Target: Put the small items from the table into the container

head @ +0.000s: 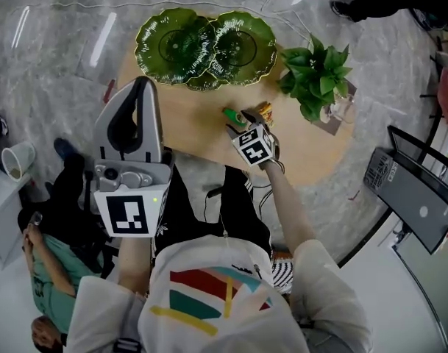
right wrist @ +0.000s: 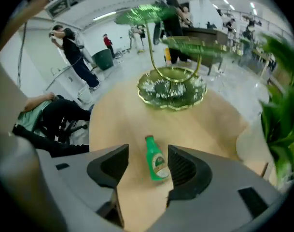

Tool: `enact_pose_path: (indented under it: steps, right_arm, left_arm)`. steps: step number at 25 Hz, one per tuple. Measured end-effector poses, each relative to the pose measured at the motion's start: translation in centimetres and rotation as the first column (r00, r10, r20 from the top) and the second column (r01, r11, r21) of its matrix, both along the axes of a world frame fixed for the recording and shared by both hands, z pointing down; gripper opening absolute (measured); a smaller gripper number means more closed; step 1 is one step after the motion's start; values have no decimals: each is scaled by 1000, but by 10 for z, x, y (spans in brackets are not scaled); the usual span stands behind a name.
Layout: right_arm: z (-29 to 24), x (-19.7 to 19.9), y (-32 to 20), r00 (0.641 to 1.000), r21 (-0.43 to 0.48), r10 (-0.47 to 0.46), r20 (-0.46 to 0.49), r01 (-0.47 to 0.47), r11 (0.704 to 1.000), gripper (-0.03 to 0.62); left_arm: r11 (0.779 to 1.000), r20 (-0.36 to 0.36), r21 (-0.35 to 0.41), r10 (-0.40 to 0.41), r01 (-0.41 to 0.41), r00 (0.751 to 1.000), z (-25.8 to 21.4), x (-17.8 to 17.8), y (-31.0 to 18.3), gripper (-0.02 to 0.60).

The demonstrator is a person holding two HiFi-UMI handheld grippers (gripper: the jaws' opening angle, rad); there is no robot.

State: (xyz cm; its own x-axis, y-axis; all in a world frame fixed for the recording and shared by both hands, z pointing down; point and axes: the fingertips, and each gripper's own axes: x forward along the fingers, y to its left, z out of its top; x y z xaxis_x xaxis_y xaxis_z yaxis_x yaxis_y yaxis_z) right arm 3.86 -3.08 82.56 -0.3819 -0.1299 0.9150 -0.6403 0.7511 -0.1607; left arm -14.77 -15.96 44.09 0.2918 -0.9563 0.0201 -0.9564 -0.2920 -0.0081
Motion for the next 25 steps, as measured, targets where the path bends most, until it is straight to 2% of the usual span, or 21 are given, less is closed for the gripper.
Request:
enact_pose_path:
  steps: [3,7,8,9,12,17,21,25]
  right_arm:
    - [36,10,11,995,-71,-11,-95,5,997,262]
    - [58,13,15,979,-80,-87,-187,73,994,262]
    - [62,15,17,973,-92,-92,-212,74,993,253]
    - [64,18,18,968,-109,-93,-234,69,992,176]
    - [62,22,19,966,-145,-73,-249,37,989,156]
    - [23,8,4,982,-86,-50,-182,34,996,156]
    - [-52,-16,-13,996,50,-45,-75,49,998,156]
    - [-148,-33,-26,997,193,59,46,-67,979,156]
  left_arm:
    - [999,-11,-31,-13,13,1000,16,-4,1,9]
    - [997,-11,-72,-5,4,1000,33,-6,6,9]
    - [997,-10,-76,-4,3,1000,35,-6,7,11]
    - [997,-11,-78,-4,4,1000,37,-7,7,9]
    - [997,-15,-82,-13,12,1000,38,-9,9,9]
    - [998,-23,-37,-46,45,999,5,-21,4,9]
    - [997,-17,36,-62,63,998,-46,-33,5,9]
    - [993,-14,76,-93,93,996,-95,-46,17,9]
